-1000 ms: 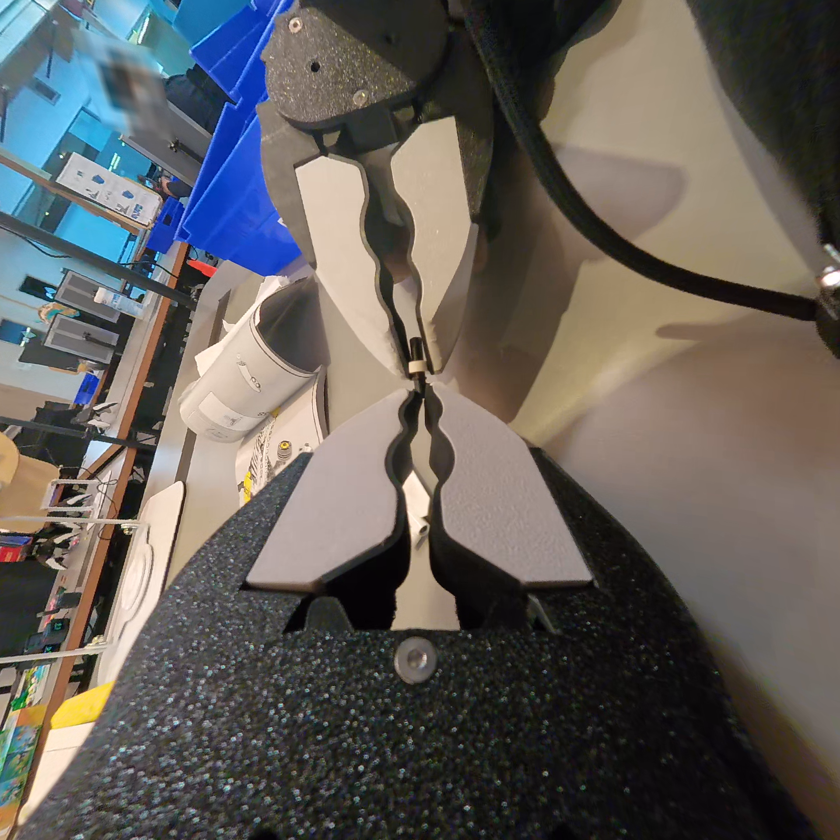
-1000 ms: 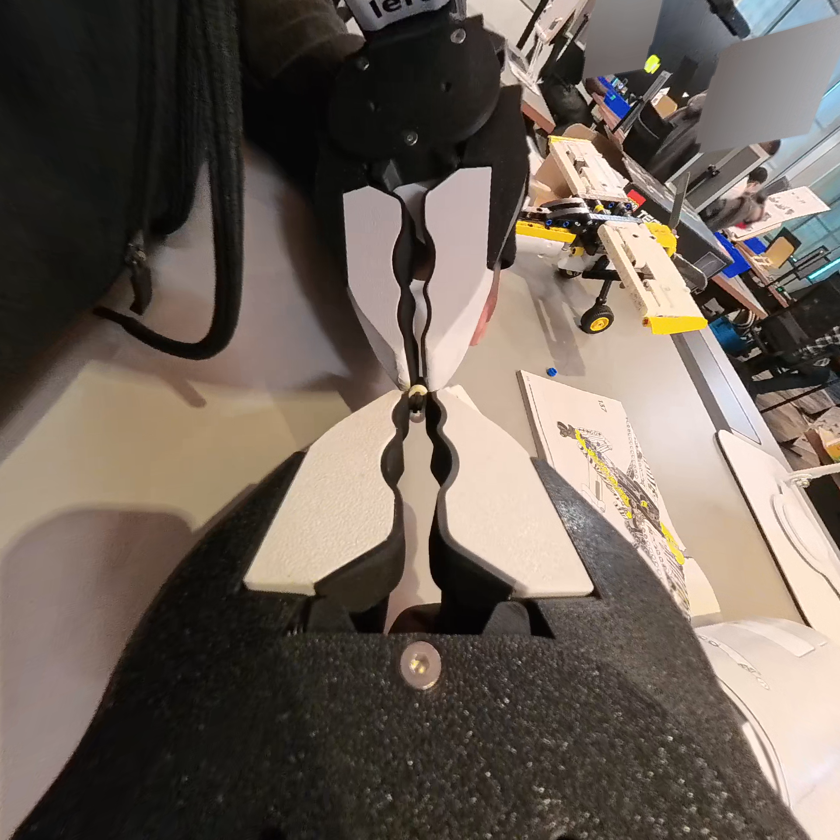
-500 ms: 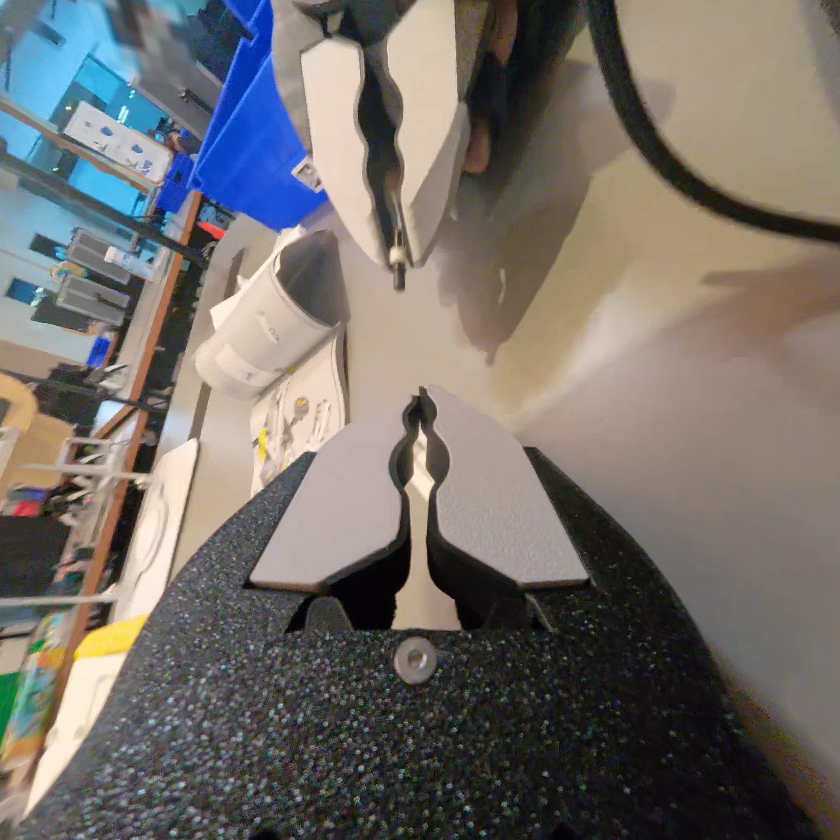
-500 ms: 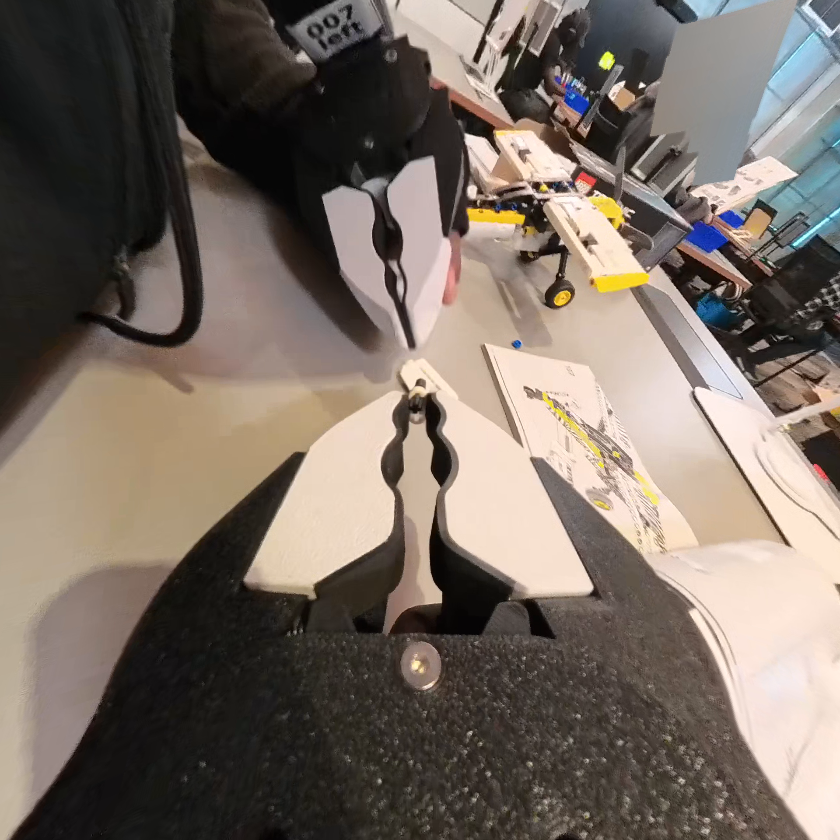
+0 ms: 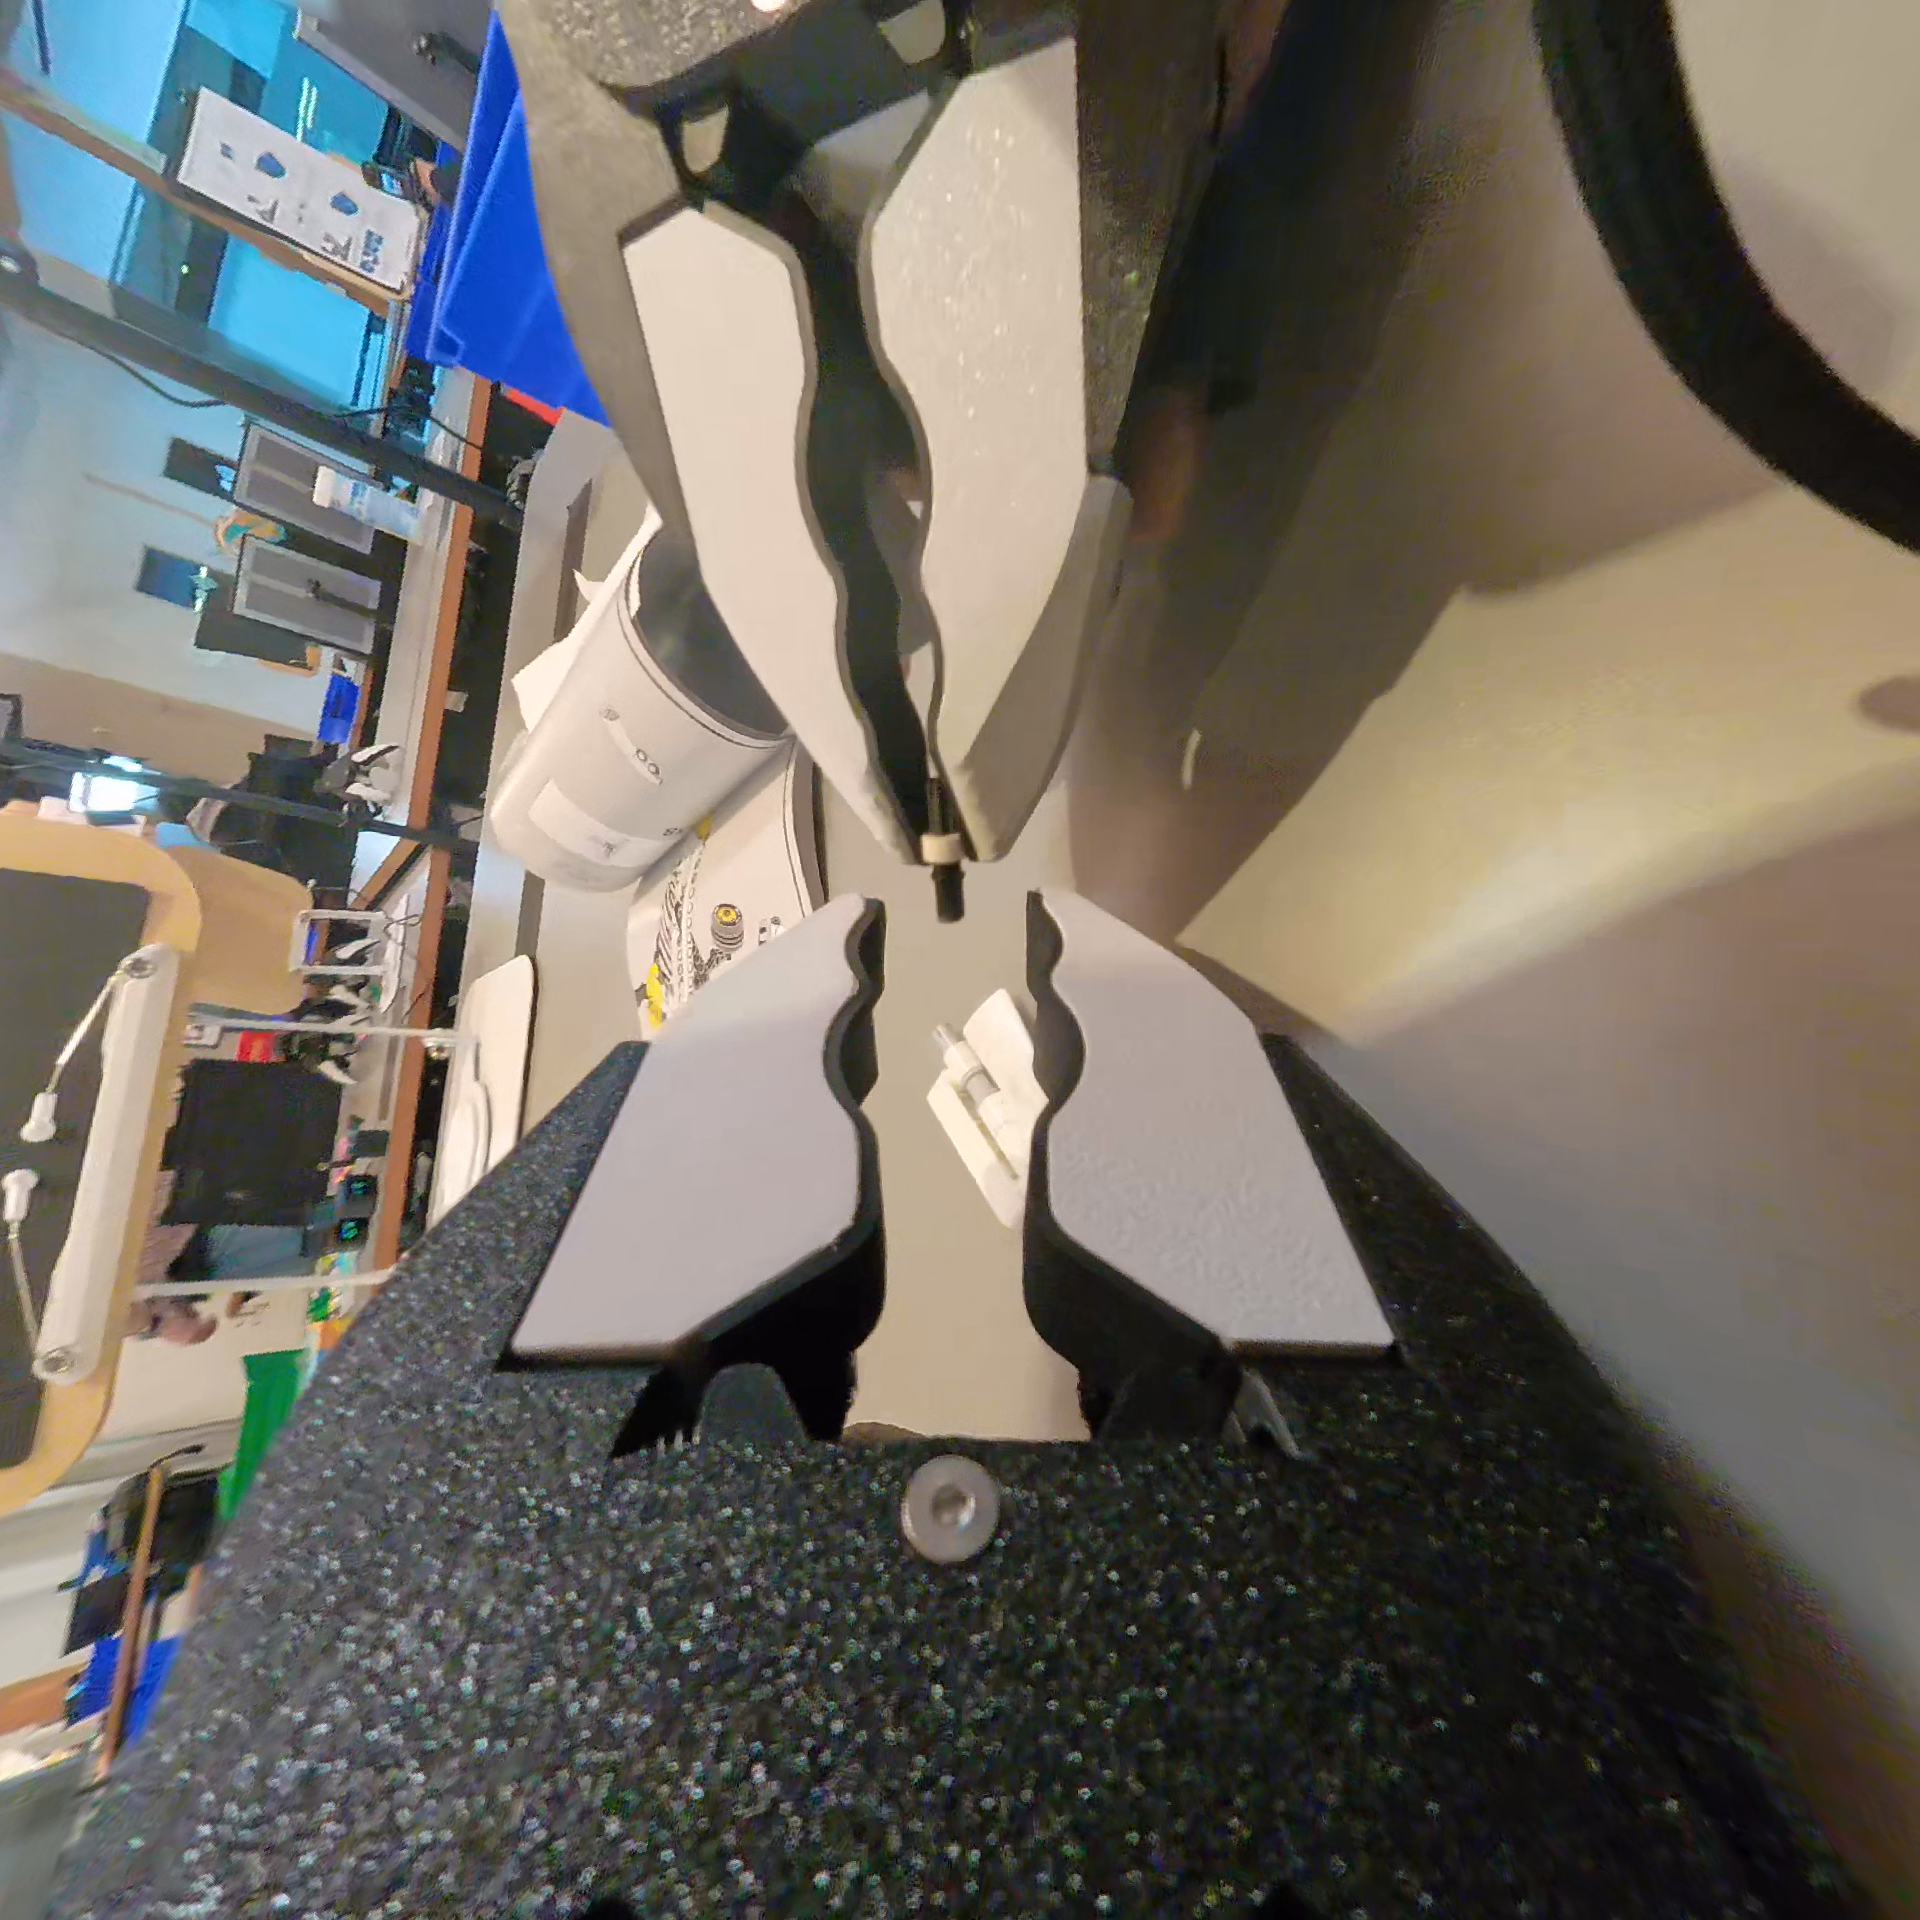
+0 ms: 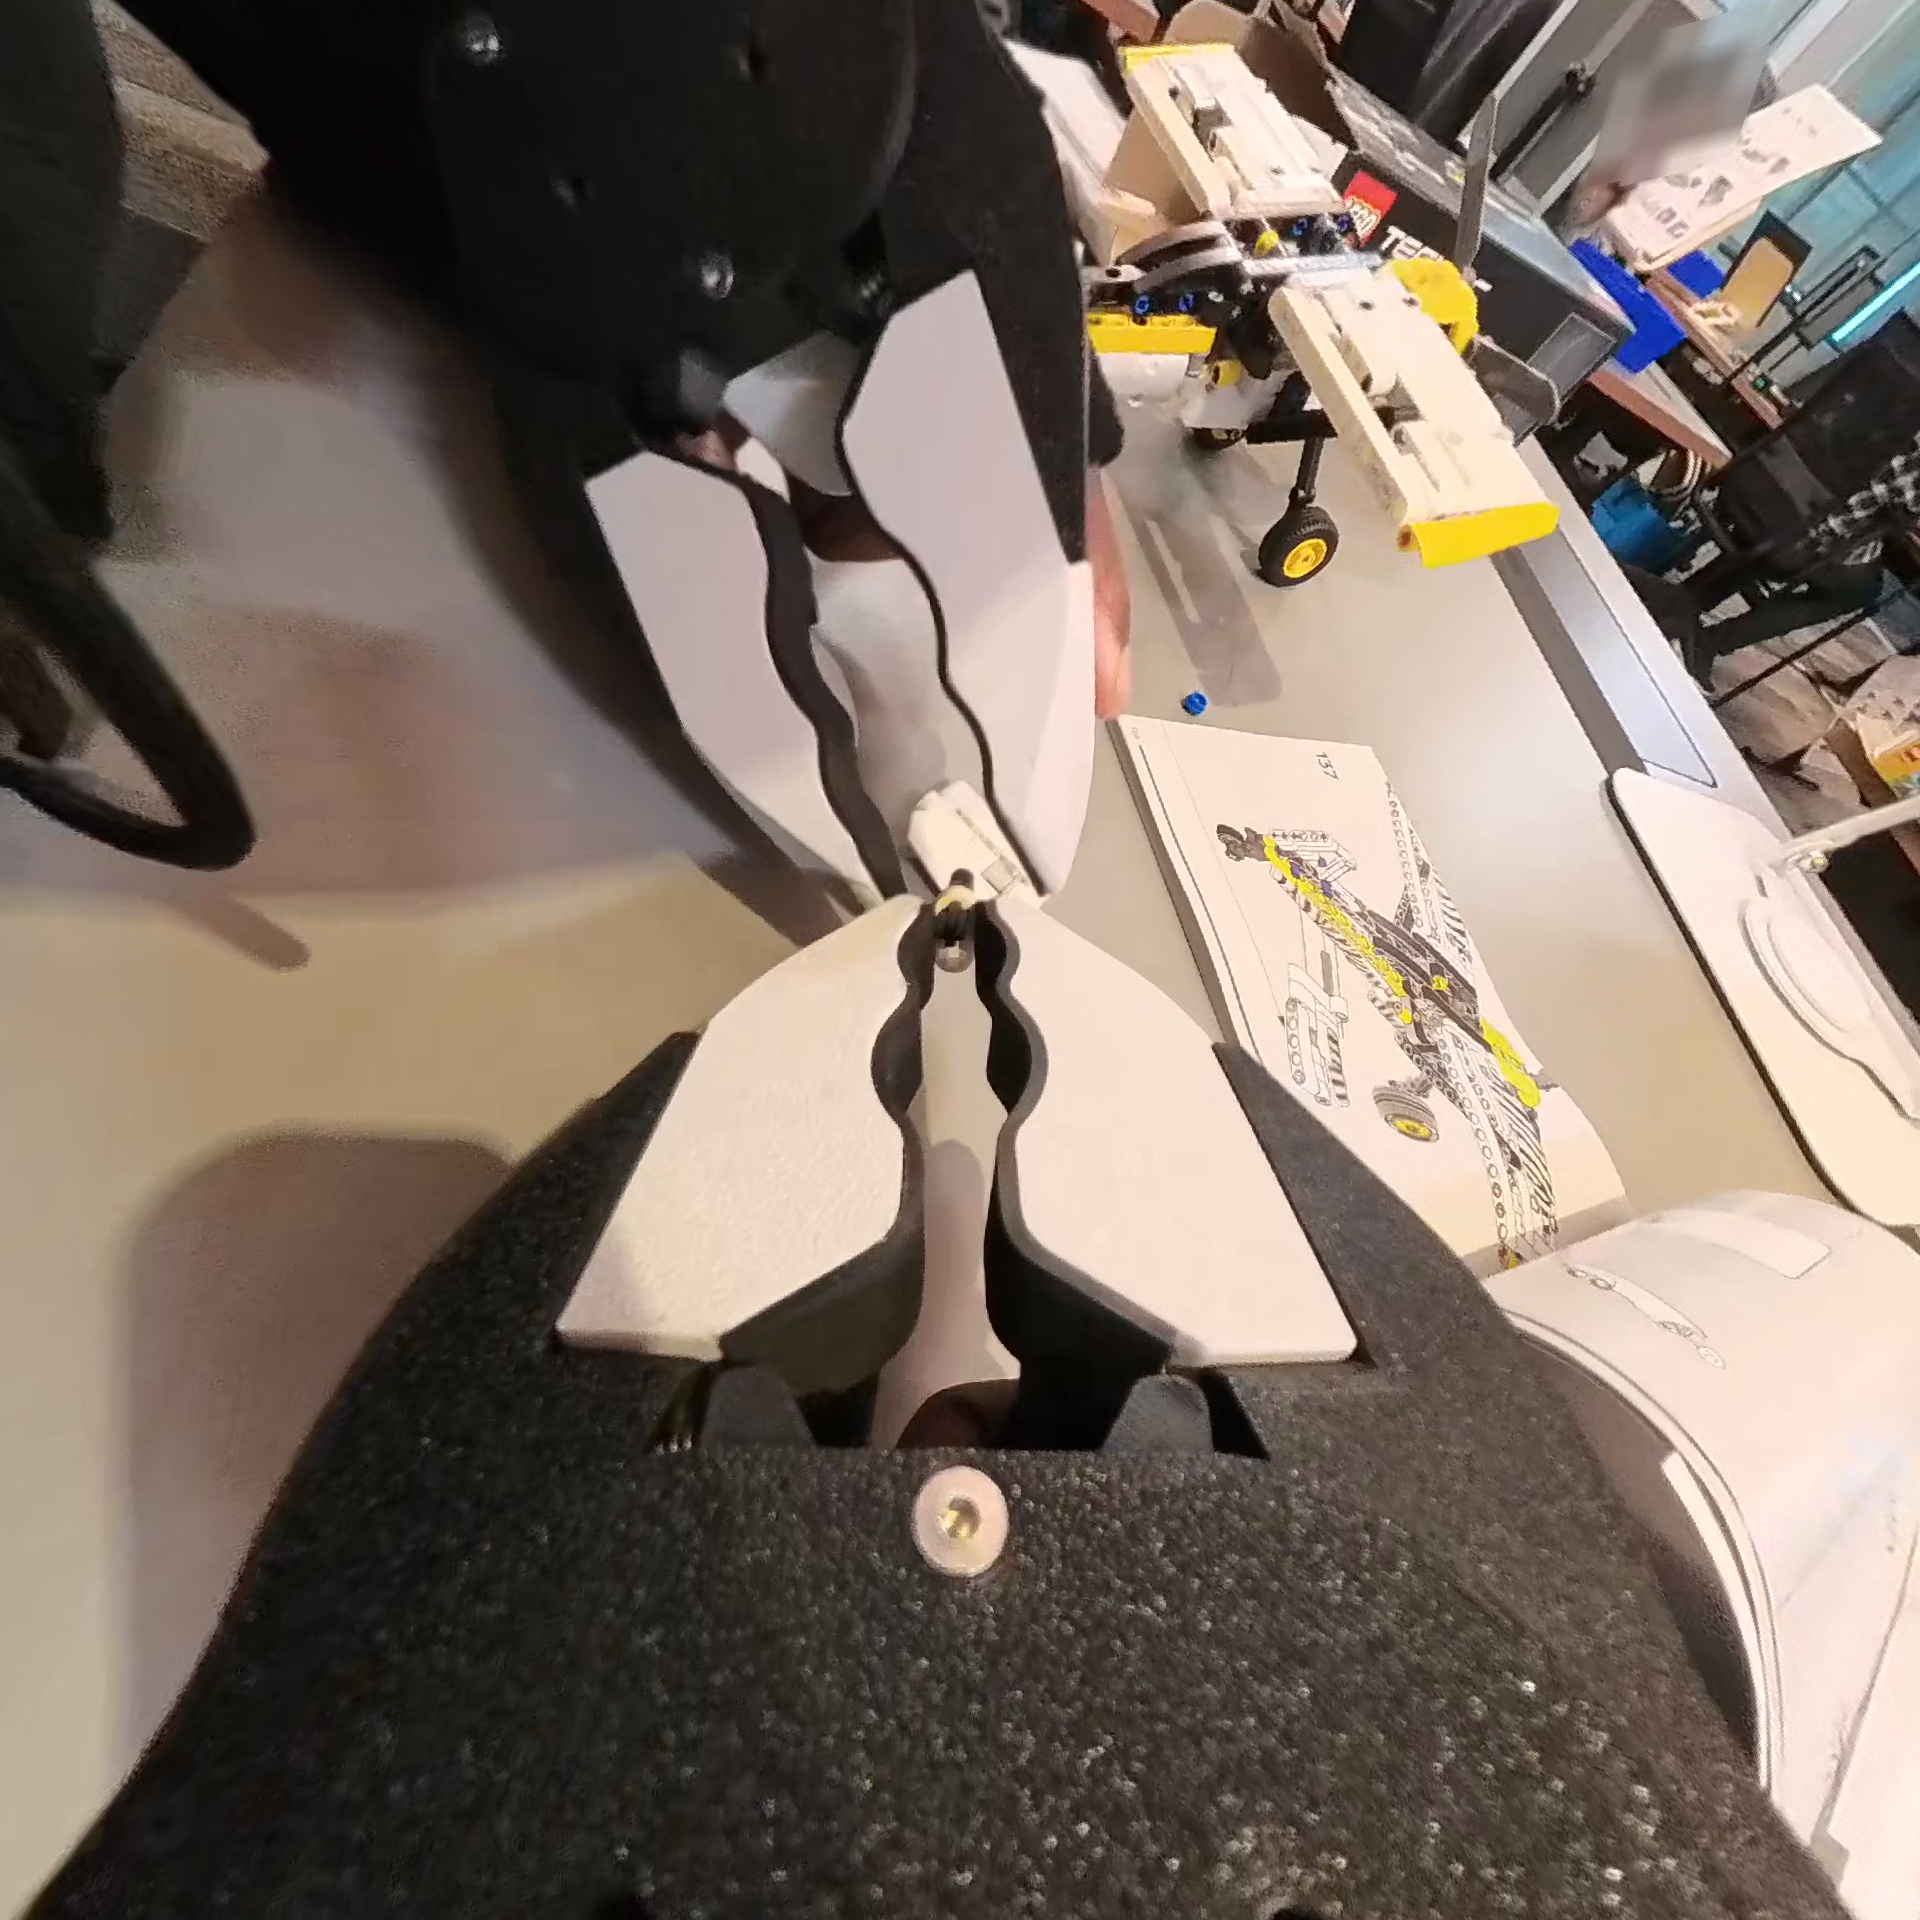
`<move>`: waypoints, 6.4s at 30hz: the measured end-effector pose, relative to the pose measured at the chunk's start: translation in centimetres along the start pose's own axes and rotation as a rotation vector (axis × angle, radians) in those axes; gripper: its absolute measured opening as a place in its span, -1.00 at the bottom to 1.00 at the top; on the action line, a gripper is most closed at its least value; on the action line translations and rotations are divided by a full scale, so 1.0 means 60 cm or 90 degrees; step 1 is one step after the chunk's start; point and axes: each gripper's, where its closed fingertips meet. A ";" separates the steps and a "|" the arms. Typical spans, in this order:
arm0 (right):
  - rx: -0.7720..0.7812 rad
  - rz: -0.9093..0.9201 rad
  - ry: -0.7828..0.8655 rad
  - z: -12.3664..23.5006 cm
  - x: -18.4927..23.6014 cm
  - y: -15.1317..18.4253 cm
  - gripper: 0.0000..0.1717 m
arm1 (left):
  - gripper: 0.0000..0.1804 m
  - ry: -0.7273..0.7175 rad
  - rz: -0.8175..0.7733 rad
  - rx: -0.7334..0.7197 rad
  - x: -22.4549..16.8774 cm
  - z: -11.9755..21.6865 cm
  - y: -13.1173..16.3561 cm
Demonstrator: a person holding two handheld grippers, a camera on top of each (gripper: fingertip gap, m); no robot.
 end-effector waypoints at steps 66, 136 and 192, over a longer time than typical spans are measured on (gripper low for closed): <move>0.018 0.088 0.054 -0.017 0.012 -0.014 -0.77 | -0.96 -0.042 -0.039 0.062 0.014 0.004 0.015; -0.013 -0.102 0.067 -0.010 -0.008 -0.034 -0.92 | -0.97 -0.123 -0.057 0.033 0.035 0.010 0.006; -0.072 -0.055 0.135 0.040 -0.039 -0.062 -0.93 | -0.95 -0.186 -0.050 0.156 0.069 0.025 0.104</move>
Point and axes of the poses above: each gripper's, where its closed fingertips meet, z back along the fingers, y out of its underside, x = y × z across the jaws, and after that the axes turned 9 degrees about -x, right-handed
